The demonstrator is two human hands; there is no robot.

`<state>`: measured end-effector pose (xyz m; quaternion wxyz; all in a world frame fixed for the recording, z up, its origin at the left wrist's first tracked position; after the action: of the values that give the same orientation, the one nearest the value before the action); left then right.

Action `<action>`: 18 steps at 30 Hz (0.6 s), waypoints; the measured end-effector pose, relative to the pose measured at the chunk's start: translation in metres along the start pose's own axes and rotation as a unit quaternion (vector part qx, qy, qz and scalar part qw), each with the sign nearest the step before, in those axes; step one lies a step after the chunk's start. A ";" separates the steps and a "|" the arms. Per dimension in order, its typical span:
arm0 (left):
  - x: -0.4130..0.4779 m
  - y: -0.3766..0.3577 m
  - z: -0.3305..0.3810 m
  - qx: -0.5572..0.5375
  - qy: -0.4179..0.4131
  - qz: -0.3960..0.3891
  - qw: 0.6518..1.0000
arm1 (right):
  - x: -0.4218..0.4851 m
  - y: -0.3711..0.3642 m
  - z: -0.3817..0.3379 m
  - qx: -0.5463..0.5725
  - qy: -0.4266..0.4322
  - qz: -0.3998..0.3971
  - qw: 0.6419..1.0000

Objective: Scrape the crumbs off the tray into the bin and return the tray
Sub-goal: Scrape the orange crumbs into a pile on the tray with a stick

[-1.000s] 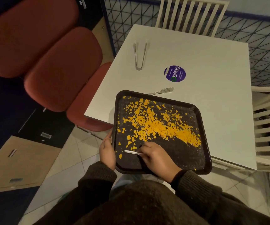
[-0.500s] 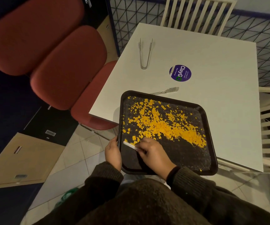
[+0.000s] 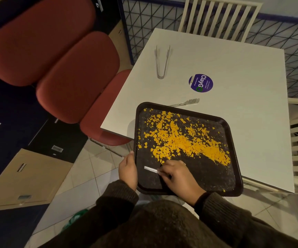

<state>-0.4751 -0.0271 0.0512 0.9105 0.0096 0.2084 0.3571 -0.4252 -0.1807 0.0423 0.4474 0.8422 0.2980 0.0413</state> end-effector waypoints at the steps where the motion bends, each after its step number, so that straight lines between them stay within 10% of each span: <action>1: 0.001 0.000 -0.001 0.003 0.001 -0.005 1.000 | 0.005 0.002 0.002 0.008 -0.017 0.015 1.000; 8: 0.001 -0.001 -0.003 0.013 -0.006 -0.002 1.000 | 0.034 0.018 0.043 0.045 -0.155 0.093 0.982; 18: 0.008 -0.002 0.003 0.049 -0.075 -0.045 0.995 | -0.004 0.016 0.065 -0.033 -0.105 0.024 0.994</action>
<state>-0.4672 -0.0232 0.0510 0.9371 0.0718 0.1569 0.3035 -0.3993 -0.2371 0.0164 0.5023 0.8338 0.2274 -0.0273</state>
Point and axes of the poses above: each hand's wrist, its own x-axis towards the middle knuckle, its own y-axis out of the back of the hand, z = x × y, the point moved 3 cm from there along x, towards the middle knuckle, and after that the axes turned 15 degrees about -y, right-handed, at the moved point
